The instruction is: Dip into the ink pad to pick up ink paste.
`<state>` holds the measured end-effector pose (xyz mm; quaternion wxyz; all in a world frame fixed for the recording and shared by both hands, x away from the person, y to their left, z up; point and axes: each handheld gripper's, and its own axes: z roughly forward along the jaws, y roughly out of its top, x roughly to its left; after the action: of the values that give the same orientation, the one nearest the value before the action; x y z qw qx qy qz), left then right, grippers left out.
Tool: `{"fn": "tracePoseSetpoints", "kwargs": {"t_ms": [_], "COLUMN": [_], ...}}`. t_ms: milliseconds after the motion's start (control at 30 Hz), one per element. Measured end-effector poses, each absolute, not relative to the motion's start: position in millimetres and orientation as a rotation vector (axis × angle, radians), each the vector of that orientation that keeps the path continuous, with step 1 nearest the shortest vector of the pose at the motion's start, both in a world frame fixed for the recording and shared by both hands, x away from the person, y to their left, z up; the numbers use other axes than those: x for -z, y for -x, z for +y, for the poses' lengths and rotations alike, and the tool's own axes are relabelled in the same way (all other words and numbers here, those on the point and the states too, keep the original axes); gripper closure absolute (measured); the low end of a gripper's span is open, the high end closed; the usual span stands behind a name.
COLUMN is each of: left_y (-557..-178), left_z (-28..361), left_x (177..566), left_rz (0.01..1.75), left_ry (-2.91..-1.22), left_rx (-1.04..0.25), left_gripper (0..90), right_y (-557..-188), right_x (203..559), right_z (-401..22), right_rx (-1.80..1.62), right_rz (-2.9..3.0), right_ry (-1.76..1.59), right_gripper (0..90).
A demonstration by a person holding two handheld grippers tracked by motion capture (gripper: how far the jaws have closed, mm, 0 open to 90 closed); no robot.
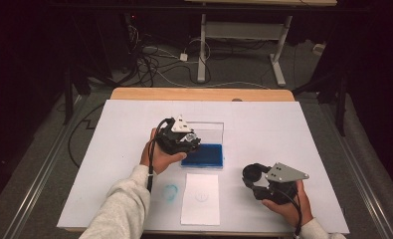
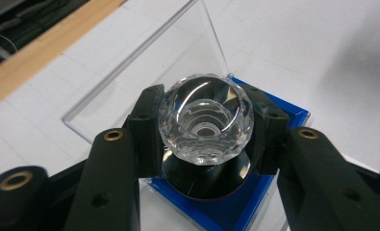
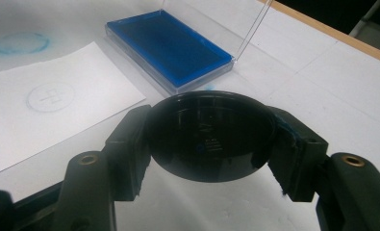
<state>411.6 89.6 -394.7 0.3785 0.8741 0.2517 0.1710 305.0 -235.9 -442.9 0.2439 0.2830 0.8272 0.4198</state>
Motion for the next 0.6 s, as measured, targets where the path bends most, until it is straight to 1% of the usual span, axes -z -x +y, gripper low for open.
{"fn": "tracePoseSetpoints", "kwargs": {"t_ms": [167,600], "left_y": [-406,-411], "left_z": [90,83], "left_x": [384,426], "left_rz": [0.616,0.643], "left_ry": [-2.241,-2.293], "left_rx": [-0.466,-0.378], "left_gripper": [54.4,54.3], "right_y": [-304,-306], "right_x": [442,446], "right_z": [-235,-233], "right_rx": [-1.144,-1.114], "right_rz": [2.256,2.287], "right_ry": [-0.775,-0.768], "right_gripper": [38.0,38.0]}}
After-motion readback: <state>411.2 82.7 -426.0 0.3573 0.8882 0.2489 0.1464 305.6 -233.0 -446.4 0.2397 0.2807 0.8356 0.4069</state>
